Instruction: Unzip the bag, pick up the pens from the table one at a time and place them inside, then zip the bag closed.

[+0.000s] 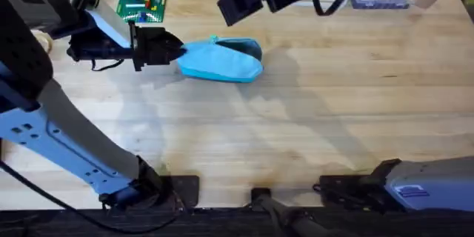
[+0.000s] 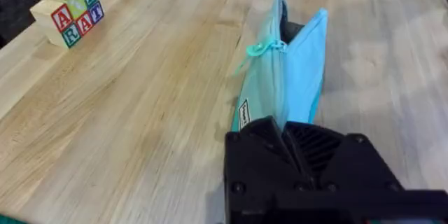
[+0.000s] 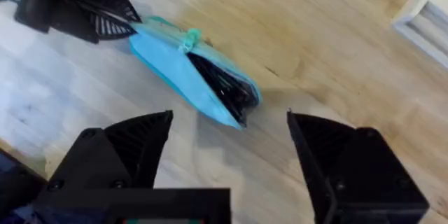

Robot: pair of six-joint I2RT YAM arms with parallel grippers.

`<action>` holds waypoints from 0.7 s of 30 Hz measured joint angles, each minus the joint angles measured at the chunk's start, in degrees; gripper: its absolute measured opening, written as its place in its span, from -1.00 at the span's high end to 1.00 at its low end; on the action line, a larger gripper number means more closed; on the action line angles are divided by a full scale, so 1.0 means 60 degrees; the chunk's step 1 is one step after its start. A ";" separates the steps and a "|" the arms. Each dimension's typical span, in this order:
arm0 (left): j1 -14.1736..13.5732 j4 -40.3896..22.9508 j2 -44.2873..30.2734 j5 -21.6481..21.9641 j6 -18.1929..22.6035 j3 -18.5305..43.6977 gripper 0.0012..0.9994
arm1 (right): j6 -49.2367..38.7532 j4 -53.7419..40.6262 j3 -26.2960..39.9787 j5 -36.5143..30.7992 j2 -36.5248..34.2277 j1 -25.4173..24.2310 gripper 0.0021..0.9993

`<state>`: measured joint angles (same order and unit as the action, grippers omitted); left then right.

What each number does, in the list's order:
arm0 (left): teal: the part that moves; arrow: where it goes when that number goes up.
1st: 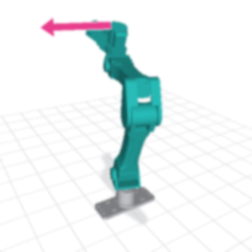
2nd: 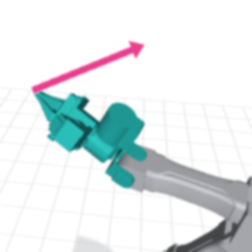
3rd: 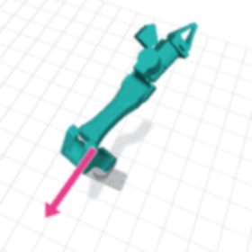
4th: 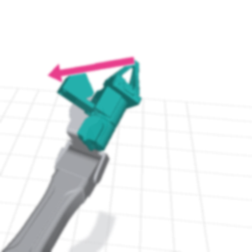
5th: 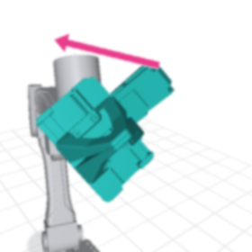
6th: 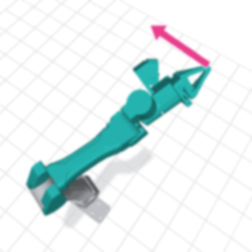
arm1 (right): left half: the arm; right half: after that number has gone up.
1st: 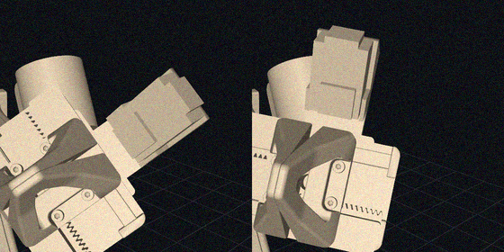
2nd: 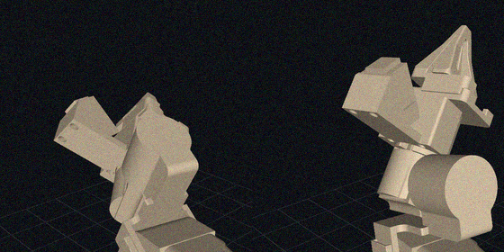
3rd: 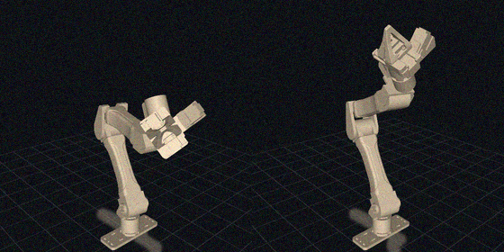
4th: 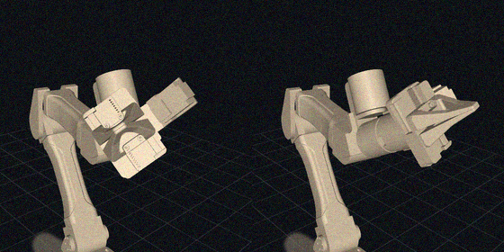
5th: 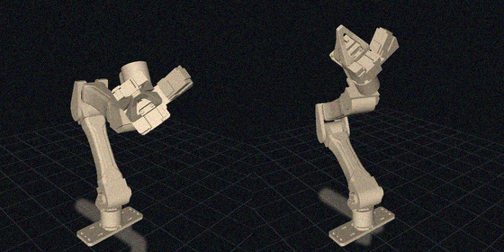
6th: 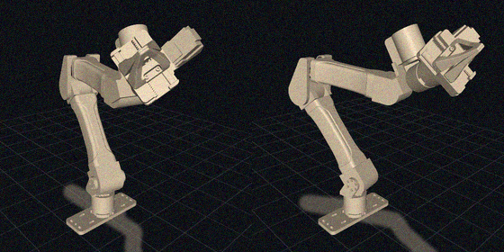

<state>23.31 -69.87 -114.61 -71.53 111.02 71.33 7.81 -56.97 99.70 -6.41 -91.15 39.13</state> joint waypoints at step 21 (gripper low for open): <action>0.0000 0.0000 0.0000 0.0004 0.0000 0.0000 0.92 | 0.1468 0.0988 0.0721 -0.0285 -0.1435 0.0354 -0.99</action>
<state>23.31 -69.87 -114.61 -71.50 111.02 71.33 16.62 -51.05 104.02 -8.13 -99.76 41.25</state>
